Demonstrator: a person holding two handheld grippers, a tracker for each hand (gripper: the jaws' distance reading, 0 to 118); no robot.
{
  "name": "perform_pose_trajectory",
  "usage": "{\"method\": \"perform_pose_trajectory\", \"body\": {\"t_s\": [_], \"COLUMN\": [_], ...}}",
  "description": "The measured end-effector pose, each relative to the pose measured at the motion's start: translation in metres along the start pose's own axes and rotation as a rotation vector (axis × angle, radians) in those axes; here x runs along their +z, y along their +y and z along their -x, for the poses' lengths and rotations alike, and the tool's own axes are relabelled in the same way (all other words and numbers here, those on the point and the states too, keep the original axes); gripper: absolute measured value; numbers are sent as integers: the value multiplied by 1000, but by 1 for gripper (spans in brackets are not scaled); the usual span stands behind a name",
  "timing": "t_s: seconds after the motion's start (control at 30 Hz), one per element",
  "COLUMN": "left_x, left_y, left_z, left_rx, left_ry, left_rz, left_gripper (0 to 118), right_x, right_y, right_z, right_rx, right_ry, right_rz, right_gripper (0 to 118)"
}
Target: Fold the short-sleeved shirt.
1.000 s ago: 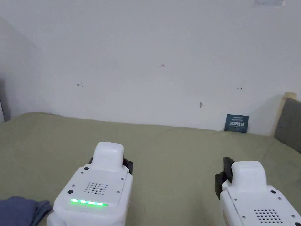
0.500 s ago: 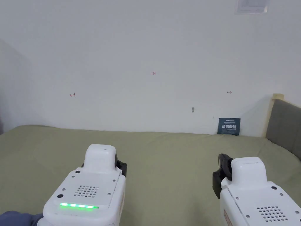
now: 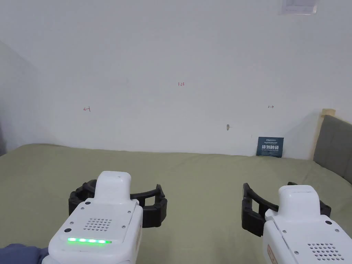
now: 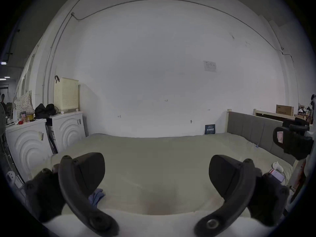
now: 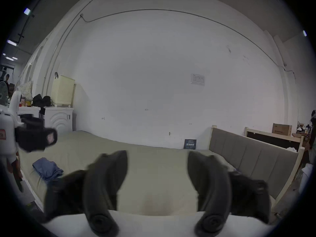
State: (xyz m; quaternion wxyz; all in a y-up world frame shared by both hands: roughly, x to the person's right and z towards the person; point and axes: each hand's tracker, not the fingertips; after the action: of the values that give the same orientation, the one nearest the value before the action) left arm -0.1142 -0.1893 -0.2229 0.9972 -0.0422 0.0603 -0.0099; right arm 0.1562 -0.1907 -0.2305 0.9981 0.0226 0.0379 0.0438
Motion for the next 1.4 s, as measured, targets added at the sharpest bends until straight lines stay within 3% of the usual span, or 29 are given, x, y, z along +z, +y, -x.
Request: {"method": "perform_pose_trajectory", "body": {"t_s": [0.8,0.97,1.17,1.4], "left_x": [-12,-10,-10,-4], "left_y": [10,11,16,23], "left_z": [-5,1,-10,-5], "left_rx": [-39,53,-97,-9], "left_ry": [-15,-58,32,-43], "left_rz": [45,69,78,75], "left_gripper": [118,118,118,118], "right_x": [5,4,5,5], "right_y": [4,5,7,8], "right_z": [-1,-1,-2,-2], "right_rx": [-5,-8,-17,-22], "right_ry": [-3,7,8,15], "right_rz": [5,14,14,22], "right_gripper": [81,81,81,81]}}
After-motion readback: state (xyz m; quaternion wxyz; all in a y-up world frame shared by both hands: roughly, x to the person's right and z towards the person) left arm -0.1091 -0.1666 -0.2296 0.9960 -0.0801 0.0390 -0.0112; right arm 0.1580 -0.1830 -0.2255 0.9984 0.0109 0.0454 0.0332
